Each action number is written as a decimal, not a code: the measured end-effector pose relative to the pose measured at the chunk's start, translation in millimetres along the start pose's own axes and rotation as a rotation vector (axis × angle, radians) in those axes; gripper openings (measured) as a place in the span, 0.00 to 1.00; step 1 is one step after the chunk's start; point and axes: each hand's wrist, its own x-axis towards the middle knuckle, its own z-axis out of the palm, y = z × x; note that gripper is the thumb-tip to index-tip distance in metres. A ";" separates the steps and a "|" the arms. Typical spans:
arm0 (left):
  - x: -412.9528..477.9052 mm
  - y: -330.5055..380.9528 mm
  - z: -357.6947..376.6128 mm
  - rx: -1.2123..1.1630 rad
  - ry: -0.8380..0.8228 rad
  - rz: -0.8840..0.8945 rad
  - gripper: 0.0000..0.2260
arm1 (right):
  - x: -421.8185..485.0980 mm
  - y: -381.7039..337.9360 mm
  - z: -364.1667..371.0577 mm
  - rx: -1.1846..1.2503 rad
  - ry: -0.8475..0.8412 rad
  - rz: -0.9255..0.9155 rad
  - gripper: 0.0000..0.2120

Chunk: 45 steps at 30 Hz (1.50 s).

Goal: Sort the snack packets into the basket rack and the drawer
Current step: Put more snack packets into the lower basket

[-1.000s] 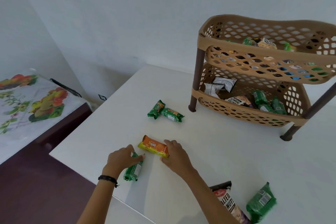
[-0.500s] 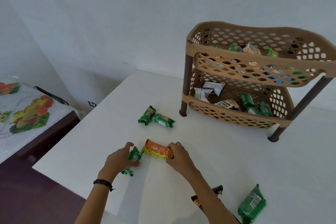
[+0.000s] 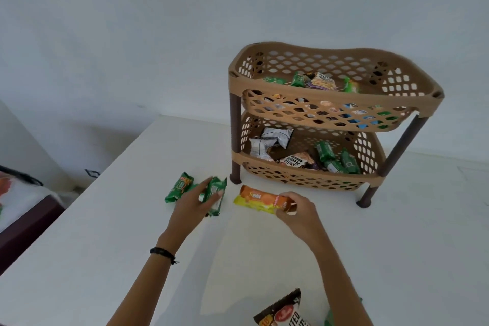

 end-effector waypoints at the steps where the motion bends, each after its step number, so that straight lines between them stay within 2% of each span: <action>1: 8.1 8.5 4.0 -0.031 -0.006 0.024 0.21 | 3.5 3.1 -9.6 0.052 0.030 0.023 0.14; 5: 42.7 40.4 21.8 -0.116 -0.006 0.142 0.19 | 19.6 14.0 -41.4 0.302 0.128 0.115 0.12; 10: 89.0 77.9 56.6 -0.211 -0.049 0.253 0.21 | 48.2 28.7 -66.7 0.581 0.333 0.163 0.12; 13: 119.4 99.8 80.5 -0.312 -0.152 0.263 0.21 | 67.4 37.2 -77.7 0.722 0.475 0.253 0.14; 16: 147.4 113.8 102.4 -0.294 -0.192 0.251 0.20 | 82.9 39.9 -85.7 0.795 0.553 0.261 0.16; 21: 187.2 120.4 137.0 -0.092 -0.247 0.154 0.21 | 115.6 36.6 -99.6 0.630 0.540 0.253 0.17; 25: 208.5 111.9 153.9 0.048 -0.420 0.086 0.21 | 141.6 34.8 -95.7 0.279 0.511 0.228 0.20; 29: 219.5 105.2 162.5 0.105 -0.431 0.052 0.20 | 162.4 41.5 -91.2 0.026 0.437 0.257 0.21; 33: 221.6 105.0 163.3 0.156 -0.449 0.168 0.19 | 175.1 46.2 -93.4 0.171 0.172 0.288 0.31; 35: 220.4 105.0 163.2 0.224 -0.459 0.253 0.20 | 177.8 49.8 -94.6 0.170 0.066 0.313 0.34; 39: 214.3 105.6 165.1 0.327 -0.524 0.346 0.17 | 180.6 53.2 -88.2 -0.088 -0.069 0.315 0.29; 43: 207.3 107.2 157.4 0.395 -0.436 0.386 0.17 | 180.6 49.0 -79.9 -0.411 -0.137 0.360 0.28; 45: 199.3 109.1 149.4 0.396 -0.397 0.413 0.17 | 180.3 47.4 -75.9 -0.489 -0.155 0.368 0.29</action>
